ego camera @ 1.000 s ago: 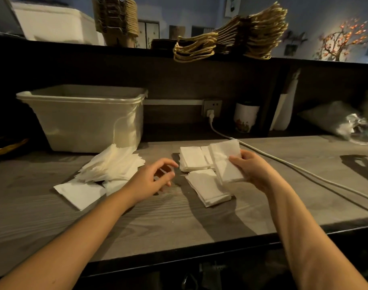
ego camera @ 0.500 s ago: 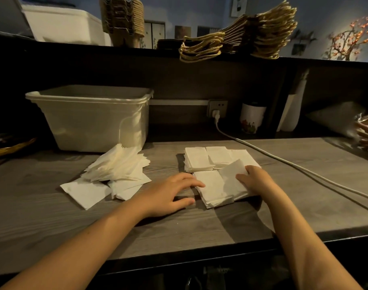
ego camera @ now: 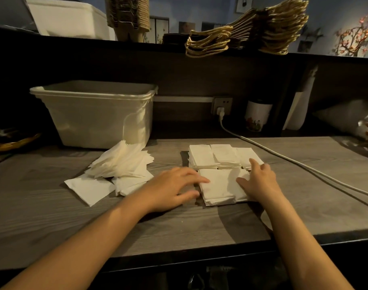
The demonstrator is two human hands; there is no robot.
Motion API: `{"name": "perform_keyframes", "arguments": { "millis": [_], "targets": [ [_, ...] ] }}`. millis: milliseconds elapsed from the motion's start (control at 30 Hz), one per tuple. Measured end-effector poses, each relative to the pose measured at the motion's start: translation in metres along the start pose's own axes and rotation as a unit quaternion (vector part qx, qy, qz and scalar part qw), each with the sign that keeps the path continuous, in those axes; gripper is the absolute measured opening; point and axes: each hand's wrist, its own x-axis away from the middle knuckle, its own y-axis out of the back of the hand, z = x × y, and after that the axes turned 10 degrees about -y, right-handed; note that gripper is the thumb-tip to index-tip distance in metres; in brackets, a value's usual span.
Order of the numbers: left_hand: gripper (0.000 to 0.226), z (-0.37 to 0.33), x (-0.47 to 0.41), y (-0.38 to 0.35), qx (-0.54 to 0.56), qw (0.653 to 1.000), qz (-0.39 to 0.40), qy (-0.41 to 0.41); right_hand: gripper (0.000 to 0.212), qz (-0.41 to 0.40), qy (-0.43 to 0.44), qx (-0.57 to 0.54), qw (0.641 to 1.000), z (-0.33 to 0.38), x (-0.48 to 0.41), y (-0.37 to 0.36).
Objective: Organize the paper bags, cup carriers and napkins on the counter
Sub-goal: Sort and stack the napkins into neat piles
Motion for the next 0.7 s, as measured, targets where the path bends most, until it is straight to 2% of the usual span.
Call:
{"name": "perform_keyframes", "arguments": {
  "millis": [100,200,267,333,433,533,633,700],
  "targets": [
    [0.028,0.019,0.01,0.024,-0.04,0.99,-0.102,0.086,0.064,-0.062,0.019,0.011,0.998,0.002,0.003,0.003],
    [0.018,0.046,0.028,0.042,-0.1,0.958,-0.183,0.199,0.054,-0.119,0.078,-0.053,0.988,0.013,0.006,0.007],
    [0.022,0.059,0.036,0.051,-0.144,0.927,-0.199,0.284,0.047,-0.113,0.128,-0.103,0.98,0.028,0.011,0.009],
    [0.024,0.062,0.041,0.06,-0.146,0.889,-0.258,0.35,0.042,-0.091,0.17,-0.134,0.972,0.046,0.016,0.009],
    [0.028,0.065,0.048,0.068,-0.15,0.835,-0.35,0.397,0.035,-0.065,0.222,-0.161,0.96,0.075,0.025,0.004],
    [0.037,0.075,0.056,0.069,-0.114,0.819,-0.342,0.447,0.032,-0.01,0.247,-0.213,0.945,0.099,0.035,-0.003],
    [0.047,0.086,0.057,0.066,0.01,0.816,-0.269,0.511,0.031,0.04,0.254,-0.251,0.933,0.121,0.046,-0.012],
    [0.052,0.084,0.053,0.062,0.082,0.826,-0.211,0.516,0.029,0.06,0.258,-0.274,0.925,0.132,0.05,-0.021]
  ]
}}
